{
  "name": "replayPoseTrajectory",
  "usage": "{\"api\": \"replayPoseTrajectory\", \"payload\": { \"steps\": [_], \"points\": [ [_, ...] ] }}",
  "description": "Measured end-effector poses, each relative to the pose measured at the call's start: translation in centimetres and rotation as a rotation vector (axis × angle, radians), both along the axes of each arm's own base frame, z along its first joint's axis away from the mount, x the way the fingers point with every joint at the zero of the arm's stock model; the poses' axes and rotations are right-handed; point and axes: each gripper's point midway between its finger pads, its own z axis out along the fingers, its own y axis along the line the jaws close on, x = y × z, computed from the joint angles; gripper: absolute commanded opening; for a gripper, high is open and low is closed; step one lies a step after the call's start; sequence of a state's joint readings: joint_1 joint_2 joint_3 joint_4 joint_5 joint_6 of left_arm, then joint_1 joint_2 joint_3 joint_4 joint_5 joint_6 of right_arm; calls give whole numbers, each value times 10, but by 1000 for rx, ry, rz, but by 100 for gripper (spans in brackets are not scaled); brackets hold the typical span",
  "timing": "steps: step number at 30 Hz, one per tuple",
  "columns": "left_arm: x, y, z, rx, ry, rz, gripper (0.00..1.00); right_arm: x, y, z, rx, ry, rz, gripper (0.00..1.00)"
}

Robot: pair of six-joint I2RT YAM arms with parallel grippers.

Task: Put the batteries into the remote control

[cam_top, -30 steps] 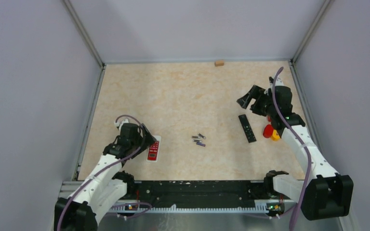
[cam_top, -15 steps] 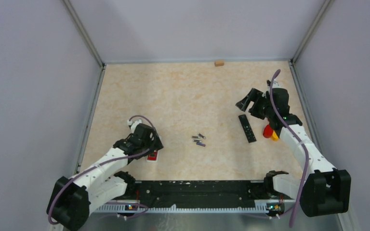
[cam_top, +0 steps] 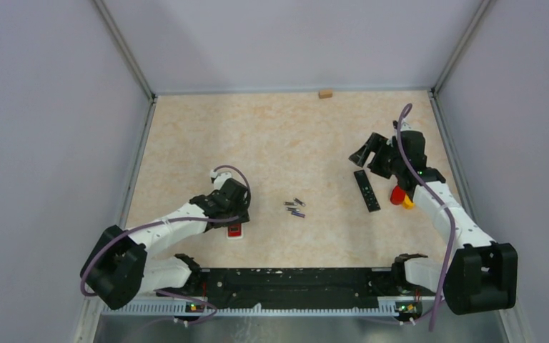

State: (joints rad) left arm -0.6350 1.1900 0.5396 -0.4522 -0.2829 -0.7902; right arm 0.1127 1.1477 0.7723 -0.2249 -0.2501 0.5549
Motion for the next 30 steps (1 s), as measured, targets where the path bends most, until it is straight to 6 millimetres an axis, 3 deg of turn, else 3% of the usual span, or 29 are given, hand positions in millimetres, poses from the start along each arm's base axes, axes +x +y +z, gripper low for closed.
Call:
{"api": "replayPoseTrajectory", "payload": {
  "steps": [7, 13, 16, 19, 25, 30],
  "points": [
    [2, -2, -1, 23, -1, -7, 48, -1, 1, -2, 2, 10, 5, 71],
    [6, -12, 3, 9, 15, -55, 44, -3, 9, 0, 30, 7, 45, 70],
    [16, -23, 17, -7, -15, -109, 43, -6, 21, 1, 63, 0, 99, 70],
    [36, -42, 43, -47, -82, -174, 42, -13, 47, -2, 96, 4, 190, 72],
    [60, -86, 87, -167, -197, -358, 33, -39, 135, -8, 216, 46, 429, 76],
    [66, -117, 100, -238, -232, -528, 30, -52, 186, -17, 349, 128, 501, 78]
  ]
}}
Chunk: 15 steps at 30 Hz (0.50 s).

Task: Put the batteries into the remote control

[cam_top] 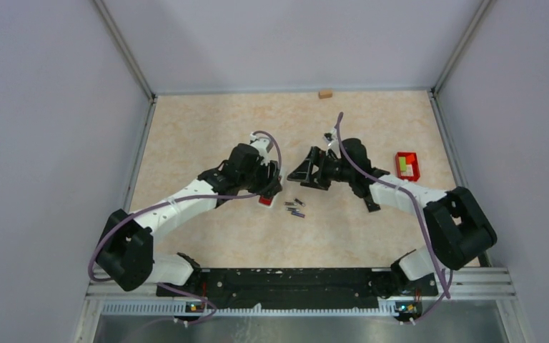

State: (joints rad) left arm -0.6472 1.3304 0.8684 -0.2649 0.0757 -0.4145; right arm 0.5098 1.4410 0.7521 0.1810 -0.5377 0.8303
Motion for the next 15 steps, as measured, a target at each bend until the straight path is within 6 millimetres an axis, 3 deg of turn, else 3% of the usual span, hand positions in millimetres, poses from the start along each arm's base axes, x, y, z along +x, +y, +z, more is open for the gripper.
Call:
{"api": "replayPoseTrajectory", "payload": {
  "steps": [4, 8, 10, 13, 15],
  "points": [
    [-2, -12, 0, -16, -8, -92, 30, 2, 21, 0, 85, 63, 4, 76],
    [-5, -21, 5, -47, -21, -153, 32, 9, 31, 4, 120, 96, -5, 65],
    [-6, -25, 8, -63, -29, -175, 34, 12, 36, 8, 132, 95, -3, 53],
    [-6, -29, 12, -81, -45, -202, 36, 16, 44, 14, 151, 97, -2, 17],
    [-6, -30, 14, -87, -53, -212, 45, 18, 44, 14, 156, 98, -20, 4]
  ]
}}
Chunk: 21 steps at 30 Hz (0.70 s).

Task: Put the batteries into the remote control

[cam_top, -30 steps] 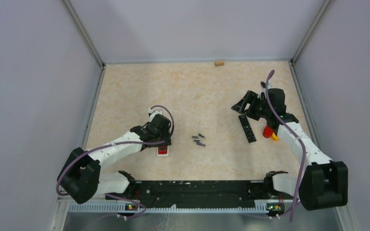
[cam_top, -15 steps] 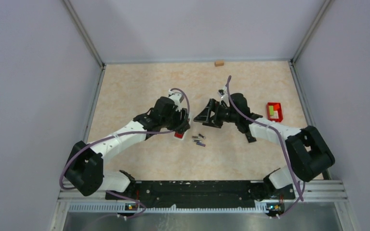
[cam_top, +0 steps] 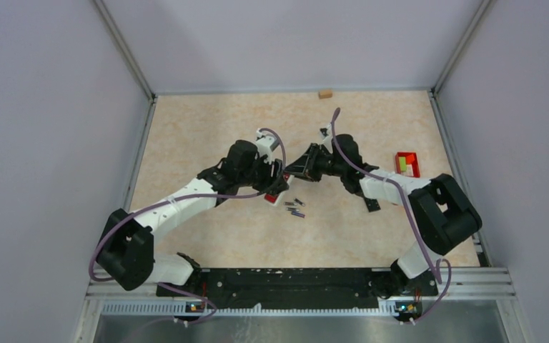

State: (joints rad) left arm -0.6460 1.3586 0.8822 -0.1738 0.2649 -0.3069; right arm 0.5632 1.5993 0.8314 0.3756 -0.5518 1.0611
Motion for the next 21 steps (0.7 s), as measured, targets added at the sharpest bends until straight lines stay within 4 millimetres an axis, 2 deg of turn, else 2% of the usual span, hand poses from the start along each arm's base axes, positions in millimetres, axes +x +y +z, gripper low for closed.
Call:
{"api": "replayPoseTrajectory", "payload": {
  "steps": [1, 3, 5, 6, 10, 13, 18, 21],
  "points": [
    [2, 1, 2, -4, -7, 1, 54, 3, -3, -5, -14, 1, -24, 1],
    [3, 2, 5, -4, -26, -4, 75, 6, -5, -7, -8, 22, -55, 0],
    [5, 3, 6, 7, -50, -12, 87, 8, -5, -6, -3, 32, -72, 0],
    [7, 3, 8, 10, -68, -15, 89, 9, -5, -5, 1, 38, -84, 0],
    [18, 5, 20, 29, -169, -26, 92, 12, -11, -5, -33, 80, -151, 0],
    [26, 6, 39, 43, -273, -44, 92, 19, -20, -1, -87, 123, -224, 0],
    [34, 5, 78, 48, -484, -119, 91, 36, -36, 29, -159, 182, -384, 0],
    [32, -2, 102, 26, -611, -196, 90, 41, -46, 49, -164, 215, -474, 0]
  ]
}}
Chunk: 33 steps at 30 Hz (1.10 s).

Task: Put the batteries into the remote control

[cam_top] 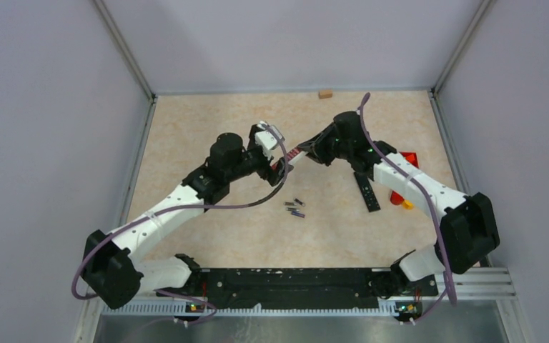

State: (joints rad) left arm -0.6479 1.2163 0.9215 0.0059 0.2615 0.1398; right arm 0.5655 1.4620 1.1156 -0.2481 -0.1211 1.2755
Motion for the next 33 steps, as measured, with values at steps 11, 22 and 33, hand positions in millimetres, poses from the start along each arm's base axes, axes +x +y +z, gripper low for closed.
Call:
{"api": "replayPoseTrajectory", "payload": {
  "steps": [11, 22, 33],
  "points": [
    [-19, -23, 18, 180, -397, -241, 77, -24, -30, -10, 8, 289, -248, 0],
    [-6, -27, -12, 289, -410, -257, 59, -23, -32, 22, 97, 305, -277, 0],
    [9, -34, -17, 337, -488, -250, 10, -25, -28, 27, 151, 340, -252, 10]
  ]
}}
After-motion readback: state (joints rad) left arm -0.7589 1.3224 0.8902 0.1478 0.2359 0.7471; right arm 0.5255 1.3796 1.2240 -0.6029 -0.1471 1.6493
